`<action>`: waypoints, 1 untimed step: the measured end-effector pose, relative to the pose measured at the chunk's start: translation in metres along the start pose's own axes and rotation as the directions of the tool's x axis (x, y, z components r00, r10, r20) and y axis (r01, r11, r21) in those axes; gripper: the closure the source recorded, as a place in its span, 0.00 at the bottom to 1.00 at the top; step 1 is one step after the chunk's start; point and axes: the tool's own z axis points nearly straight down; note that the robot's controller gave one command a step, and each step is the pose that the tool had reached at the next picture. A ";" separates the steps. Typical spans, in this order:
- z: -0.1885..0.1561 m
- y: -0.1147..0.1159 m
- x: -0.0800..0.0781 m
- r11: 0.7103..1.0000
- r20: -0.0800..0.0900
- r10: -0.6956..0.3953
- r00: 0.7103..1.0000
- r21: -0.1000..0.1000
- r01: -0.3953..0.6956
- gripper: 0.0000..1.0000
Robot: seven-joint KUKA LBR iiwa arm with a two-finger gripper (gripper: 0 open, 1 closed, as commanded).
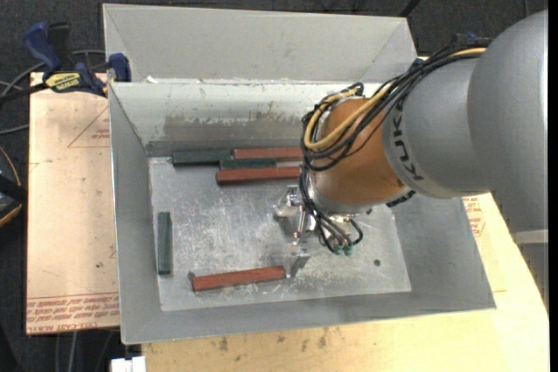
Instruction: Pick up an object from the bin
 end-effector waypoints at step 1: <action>0.000 0.036 0.009 0.983 -0.014 -0.186 0.982 -0.002 0.186 0.00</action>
Offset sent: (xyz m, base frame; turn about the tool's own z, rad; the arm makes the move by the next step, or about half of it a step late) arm -0.0224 0.0638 0.0082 -0.0378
